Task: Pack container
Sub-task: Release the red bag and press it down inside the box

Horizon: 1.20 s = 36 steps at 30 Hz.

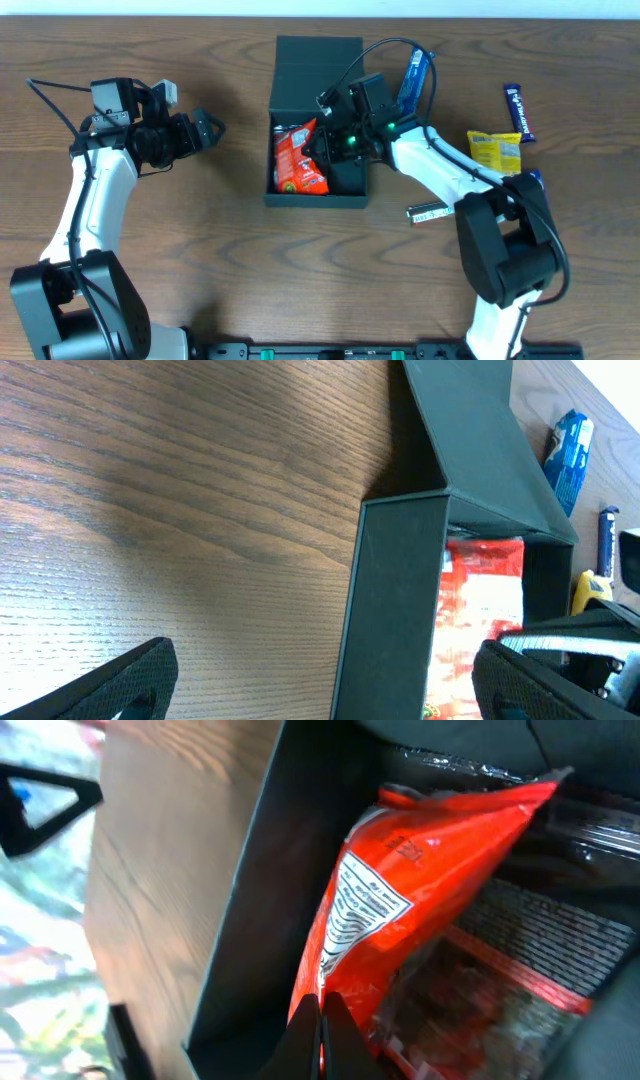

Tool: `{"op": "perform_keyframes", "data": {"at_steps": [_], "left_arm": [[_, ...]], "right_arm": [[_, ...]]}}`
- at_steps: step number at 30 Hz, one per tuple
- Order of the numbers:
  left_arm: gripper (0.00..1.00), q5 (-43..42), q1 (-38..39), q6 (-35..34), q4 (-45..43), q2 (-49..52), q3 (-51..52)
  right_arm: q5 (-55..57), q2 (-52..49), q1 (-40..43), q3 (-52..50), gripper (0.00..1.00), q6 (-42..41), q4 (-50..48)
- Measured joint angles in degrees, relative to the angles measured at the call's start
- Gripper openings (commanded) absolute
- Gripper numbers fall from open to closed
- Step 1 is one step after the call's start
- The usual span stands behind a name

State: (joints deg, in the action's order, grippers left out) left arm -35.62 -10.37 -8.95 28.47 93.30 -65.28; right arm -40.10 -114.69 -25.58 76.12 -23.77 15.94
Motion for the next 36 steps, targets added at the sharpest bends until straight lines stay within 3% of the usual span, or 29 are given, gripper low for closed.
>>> {"op": "perform_keyframes", "data": {"at_steps": [10, 18, 19, 20, 21, 23, 24, 25, 31, 36], "left_arm": [[0.95, 0.00, -0.02, 0.00, 0.02, 0.00, 0.00], [0.95, 0.02, -0.02, 0.00, 0.02, 0.00, 0.00], [0.95, 0.00, -0.02, 0.00, 0.02, 0.00, 0.00], [0.95, 0.00, -0.02, 0.00, 0.02, 0.00, 0.00], [0.95, 0.00, -0.02, 0.00, 0.02, 0.00, 0.00], [0.95, 0.00, -0.02, 0.00, 0.02, 0.00, 0.00], [0.95, 0.00, -0.02, 0.00, 0.00, 0.00, 0.00], [0.95, 0.00, -0.02, 0.00, 0.02, 0.00, 0.00], [0.95, 0.00, -0.02, 0.00, 0.02, 0.00, 0.00], [0.95, 0.02, -0.02, 0.00, 0.02, 0.00, 0.00]], "right_arm": [[3.72, -0.07, -0.04, 0.00, 0.01, -13.18, 1.18], [8.13, -0.07, -1.20, 0.00, 0.01, -17.29, 2.38], [8.72, -0.07, -1.40, 0.00, 0.05, -17.46, 2.38], [9.01, -0.07, -1.51, 0.00, 0.14, -17.59, 2.40], [9.27, -0.07, -1.55, 0.00, 0.32, -17.88, 2.49], [9.68, -0.07, -1.66, 0.00, 0.47, -18.08, 2.71], [9.73, -0.07, -1.66, 0.00, 0.66, -18.05, 2.78], [9.77, -0.07, -1.66, 0.00, 0.73, -18.27, 2.89], [9.79, 0.26, -1.22, 0.00, 0.86, -17.92, 3.34], [10.49, 4.37, -0.24, 0.00, 0.88, -15.89, 6.03]]}}
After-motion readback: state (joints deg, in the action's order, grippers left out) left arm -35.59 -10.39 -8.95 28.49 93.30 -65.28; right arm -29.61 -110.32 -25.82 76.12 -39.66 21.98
